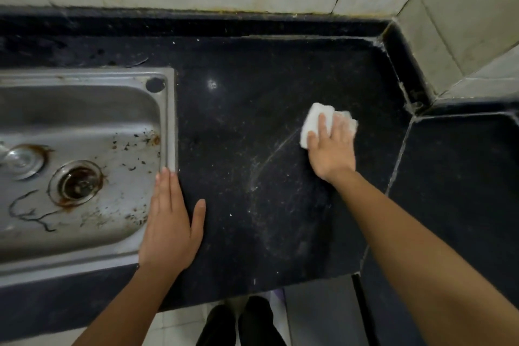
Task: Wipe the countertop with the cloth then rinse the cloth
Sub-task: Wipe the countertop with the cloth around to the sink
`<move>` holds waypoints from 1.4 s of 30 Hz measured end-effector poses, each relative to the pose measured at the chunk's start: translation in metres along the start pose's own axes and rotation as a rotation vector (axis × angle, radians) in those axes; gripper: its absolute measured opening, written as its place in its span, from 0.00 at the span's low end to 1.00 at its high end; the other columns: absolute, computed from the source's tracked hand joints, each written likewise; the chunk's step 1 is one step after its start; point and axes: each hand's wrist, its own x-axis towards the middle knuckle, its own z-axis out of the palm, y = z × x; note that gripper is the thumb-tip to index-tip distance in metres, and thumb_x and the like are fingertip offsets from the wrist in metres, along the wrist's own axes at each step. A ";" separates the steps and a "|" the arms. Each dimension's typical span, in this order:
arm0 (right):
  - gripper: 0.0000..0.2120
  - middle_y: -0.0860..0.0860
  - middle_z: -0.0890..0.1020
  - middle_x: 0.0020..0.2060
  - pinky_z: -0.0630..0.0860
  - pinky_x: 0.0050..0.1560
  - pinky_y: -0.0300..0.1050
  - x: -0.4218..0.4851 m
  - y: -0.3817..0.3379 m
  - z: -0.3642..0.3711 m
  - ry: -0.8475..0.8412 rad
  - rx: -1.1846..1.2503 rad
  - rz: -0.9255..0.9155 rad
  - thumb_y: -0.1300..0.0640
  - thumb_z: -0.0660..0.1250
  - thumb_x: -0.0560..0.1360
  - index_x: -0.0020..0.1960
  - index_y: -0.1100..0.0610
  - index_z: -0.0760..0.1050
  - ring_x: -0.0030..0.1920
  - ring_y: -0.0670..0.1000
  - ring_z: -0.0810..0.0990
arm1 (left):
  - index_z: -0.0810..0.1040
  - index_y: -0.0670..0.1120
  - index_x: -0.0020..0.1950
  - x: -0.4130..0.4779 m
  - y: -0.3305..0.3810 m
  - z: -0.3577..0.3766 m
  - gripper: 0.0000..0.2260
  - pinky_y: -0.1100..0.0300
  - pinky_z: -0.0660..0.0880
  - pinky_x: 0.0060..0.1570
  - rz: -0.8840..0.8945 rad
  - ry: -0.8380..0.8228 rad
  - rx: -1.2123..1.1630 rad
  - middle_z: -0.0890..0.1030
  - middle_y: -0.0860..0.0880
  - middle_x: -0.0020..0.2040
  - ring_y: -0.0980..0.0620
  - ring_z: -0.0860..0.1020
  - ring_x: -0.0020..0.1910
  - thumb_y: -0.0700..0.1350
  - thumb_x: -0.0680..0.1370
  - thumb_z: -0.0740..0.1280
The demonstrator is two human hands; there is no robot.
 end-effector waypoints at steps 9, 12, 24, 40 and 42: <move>0.26 0.52 0.42 0.78 0.37 0.76 0.49 -0.118 -0.022 0.019 -0.188 -0.044 -1.052 0.46 0.46 0.83 0.78 0.49 0.44 0.77 0.52 0.36 | 0.42 0.43 0.77 0.000 0.001 -0.004 0.33 0.58 0.43 0.72 -0.023 -0.014 -0.009 0.43 0.47 0.78 0.53 0.41 0.76 0.58 0.79 0.48; 0.27 0.48 0.42 0.77 0.38 0.76 0.47 -0.078 -0.013 0.009 -0.179 -0.046 -0.993 0.40 0.39 0.81 0.78 0.46 0.43 0.77 0.50 0.36 | 0.41 0.44 0.77 0.000 0.001 -0.005 0.33 0.59 0.43 0.72 -0.033 -0.014 -0.017 0.42 0.48 0.78 0.55 0.41 0.76 0.59 0.78 0.48; 0.31 0.60 0.41 0.77 0.40 0.75 0.59 -0.032 -0.090 0.017 0.003 -0.026 -0.386 0.46 0.28 0.76 0.77 0.55 0.35 0.76 0.61 0.38 | 0.47 0.48 0.78 0.001 -0.004 -0.007 0.29 0.61 0.45 0.72 -0.052 0.031 -0.206 0.46 0.54 0.78 0.61 0.44 0.75 0.56 0.79 0.47; 0.27 0.58 0.42 0.77 0.37 0.76 0.53 0.077 -0.171 -0.021 -0.022 -0.032 -0.567 0.47 0.40 0.82 0.78 0.56 0.42 0.77 0.57 0.38 | 0.47 0.48 0.78 0.004 -0.008 0.003 0.31 0.69 0.39 0.69 -0.134 0.092 -0.230 0.46 0.57 0.76 0.62 0.42 0.74 0.59 0.77 0.38; 0.27 0.59 0.41 0.77 0.37 0.75 0.55 0.088 -0.201 -0.024 -0.061 0.009 -0.460 0.48 0.41 0.82 0.78 0.55 0.41 0.76 0.58 0.37 | 0.47 0.49 0.77 0.004 -0.008 0.003 0.30 0.69 0.39 0.70 -0.128 0.098 -0.232 0.45 0.58 0.75 0.63 0.42 0.74 0.59 0.77 0.39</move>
